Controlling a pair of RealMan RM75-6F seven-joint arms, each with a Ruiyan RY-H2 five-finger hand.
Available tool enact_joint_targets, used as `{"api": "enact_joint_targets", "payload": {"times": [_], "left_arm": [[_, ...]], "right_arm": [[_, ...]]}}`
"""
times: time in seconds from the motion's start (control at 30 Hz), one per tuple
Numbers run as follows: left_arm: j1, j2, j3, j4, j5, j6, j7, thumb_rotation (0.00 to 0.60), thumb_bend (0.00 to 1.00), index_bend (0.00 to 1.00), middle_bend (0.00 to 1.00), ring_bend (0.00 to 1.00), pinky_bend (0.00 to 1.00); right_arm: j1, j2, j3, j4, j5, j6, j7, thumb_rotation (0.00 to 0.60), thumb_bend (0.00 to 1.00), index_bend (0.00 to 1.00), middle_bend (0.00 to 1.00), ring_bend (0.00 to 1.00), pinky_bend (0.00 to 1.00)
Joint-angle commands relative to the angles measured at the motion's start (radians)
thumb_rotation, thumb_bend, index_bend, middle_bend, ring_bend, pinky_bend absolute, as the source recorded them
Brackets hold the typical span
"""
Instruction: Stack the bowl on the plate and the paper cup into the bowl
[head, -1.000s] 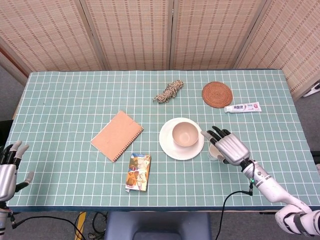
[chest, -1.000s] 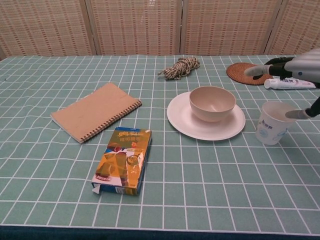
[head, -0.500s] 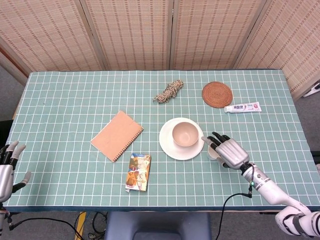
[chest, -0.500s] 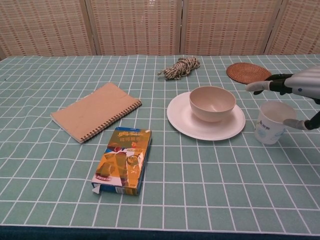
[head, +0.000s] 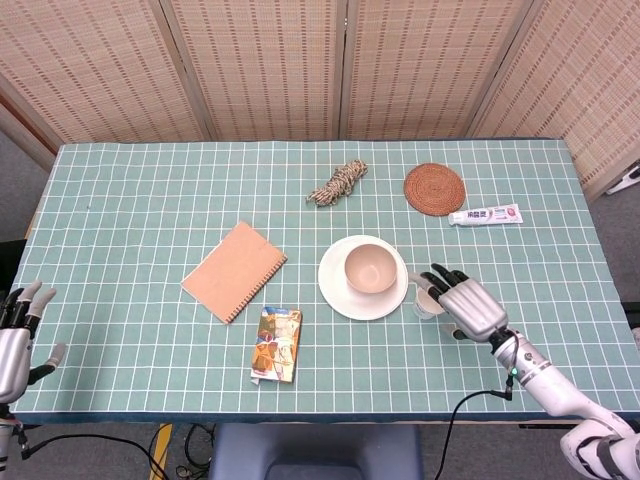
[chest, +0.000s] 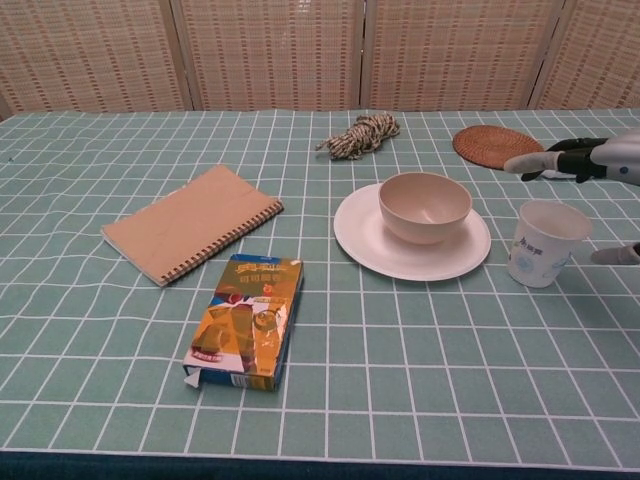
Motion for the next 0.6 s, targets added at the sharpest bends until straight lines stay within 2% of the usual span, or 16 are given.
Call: {"api": "enact_joint_targets", "payload": {"times": [0.03,0.27,0.37,0.43,0.5,0.6], "left_arm": [[-0.001,0.0,0.002,-0.001,-0.001,-0.004,0.003,0.6,0.29,0.14,0.01,0.09,0.03],[-0.001,0.001,0.003,-0.005,-0.005,-0.006,0.008,0.6,0.29,0.14,0.01,0.09,0.03],[0.0,0.002,0.004,-0.007,-0.004,-0.004,0.01,0.6,0.29,0.14,0.01,0.09,0.03],[0.001,0.003,0.005,-0.008,-0.005,-0.002,0.011,0.6,0.29,0.14,0.01,0.09,0.03],[0.002,0.003,0.005,-0.008,-0.007,-0.003,0.012,0.6,0.29,0.14,0.01,0.09,0.03],[0.002,0.003,0.006,-0.008,-0.007,-0.003,0.013,0.6,0.29,0.14,0.01,0.09,0.03]], "right_arm": [[0.005,-0.013,0.005,0.016,0.011,-0.019,0.005,0.6,0.23,0.0,0.13,0.04,0.22],[0.035,-0.073,0.022,0.092,0.04,-0.089,0.027,0.6,0.23,0.0,0.13,0.04,0.22],[0.041,-0.097,0.034,0.118,0.036,-0.086,0.051,0.6,0.23,0.01,0.14,0.06,0.24],[0.043,-0.108,0.037,0.132,0.03,-0.082,0.071,0.6,0.23,0.04,0.17,0.09,0.27],[0.045,-0.117,0.04,0.147,0.025,-0.081,0.091,0.6,0.24,0.15,0.22,0.14,0.33],[0.045,-0.121,0.038,0.16,0.013,-0.075,0.104,0.6,0.27,0.25,0.26,0.2,0.41]]}}
